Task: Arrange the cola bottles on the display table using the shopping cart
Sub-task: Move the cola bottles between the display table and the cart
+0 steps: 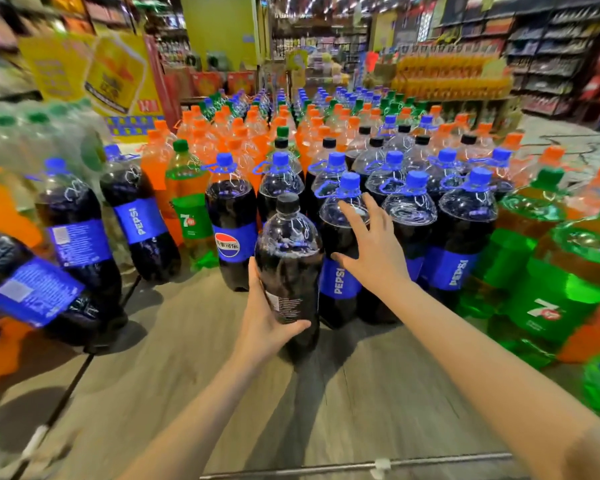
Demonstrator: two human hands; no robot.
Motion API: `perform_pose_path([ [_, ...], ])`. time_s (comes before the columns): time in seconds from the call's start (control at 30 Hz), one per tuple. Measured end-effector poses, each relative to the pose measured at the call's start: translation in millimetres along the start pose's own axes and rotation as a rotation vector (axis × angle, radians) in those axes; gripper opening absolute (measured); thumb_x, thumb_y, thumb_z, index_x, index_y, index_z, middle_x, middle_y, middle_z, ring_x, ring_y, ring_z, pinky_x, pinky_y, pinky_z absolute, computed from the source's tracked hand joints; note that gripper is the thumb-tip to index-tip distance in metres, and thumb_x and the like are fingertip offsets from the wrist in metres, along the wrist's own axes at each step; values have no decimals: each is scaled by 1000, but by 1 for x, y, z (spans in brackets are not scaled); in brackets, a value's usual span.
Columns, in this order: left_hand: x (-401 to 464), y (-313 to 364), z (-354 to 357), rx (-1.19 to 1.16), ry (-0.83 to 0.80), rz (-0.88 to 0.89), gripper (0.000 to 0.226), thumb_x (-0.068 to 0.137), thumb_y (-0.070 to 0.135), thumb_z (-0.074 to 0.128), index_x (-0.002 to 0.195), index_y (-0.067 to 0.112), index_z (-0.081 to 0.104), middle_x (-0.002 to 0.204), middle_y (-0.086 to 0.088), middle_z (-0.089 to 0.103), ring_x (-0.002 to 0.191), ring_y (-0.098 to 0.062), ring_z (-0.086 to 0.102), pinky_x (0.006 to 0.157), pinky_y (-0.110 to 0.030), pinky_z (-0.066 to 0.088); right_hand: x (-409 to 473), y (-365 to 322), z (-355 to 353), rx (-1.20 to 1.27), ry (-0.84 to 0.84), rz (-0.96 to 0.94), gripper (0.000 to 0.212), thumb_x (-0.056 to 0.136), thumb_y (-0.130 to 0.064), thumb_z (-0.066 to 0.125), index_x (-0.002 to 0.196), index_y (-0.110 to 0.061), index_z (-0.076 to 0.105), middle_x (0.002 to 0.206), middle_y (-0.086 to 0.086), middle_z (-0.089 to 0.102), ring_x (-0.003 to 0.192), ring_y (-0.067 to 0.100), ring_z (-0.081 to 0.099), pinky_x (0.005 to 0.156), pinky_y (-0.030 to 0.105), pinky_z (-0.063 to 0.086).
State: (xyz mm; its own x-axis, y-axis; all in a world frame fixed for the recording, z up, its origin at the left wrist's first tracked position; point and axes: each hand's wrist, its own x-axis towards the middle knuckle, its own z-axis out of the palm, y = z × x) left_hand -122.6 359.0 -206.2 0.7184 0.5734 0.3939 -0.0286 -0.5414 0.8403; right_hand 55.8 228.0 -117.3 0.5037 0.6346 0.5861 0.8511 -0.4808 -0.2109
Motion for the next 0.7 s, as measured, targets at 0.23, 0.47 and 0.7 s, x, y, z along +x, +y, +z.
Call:
perform_pose_path([
  [0.23,42,-12,8,31,49,-23,143,56,11,95,154,8,-9,153,12,10,135,11,15,101,6,14,-1,0,1,7,23,1,88,78,-39,76,150,-32,25,158,10,14,138,30,16,91,42,49],
  [0.47,67,-25,8,83,59,-75,148,54,19,97,155,17,-11,163,5,10,145,-1,16,109,-8,16,-2,2,7,46,67,1,87,74,-37,79,146,-33,30,156,8,19,136,31,21,79,41,53],
  [0.7,66,-29,11,76,75,-52,146,55,15,96,155,13,-11,159,6,13,139,6,19,101,5,14,-3,4,12,46,93,-39,90,74,-34,79,146,-32,25,157,12,19,137,34,20,85,45,53],
])
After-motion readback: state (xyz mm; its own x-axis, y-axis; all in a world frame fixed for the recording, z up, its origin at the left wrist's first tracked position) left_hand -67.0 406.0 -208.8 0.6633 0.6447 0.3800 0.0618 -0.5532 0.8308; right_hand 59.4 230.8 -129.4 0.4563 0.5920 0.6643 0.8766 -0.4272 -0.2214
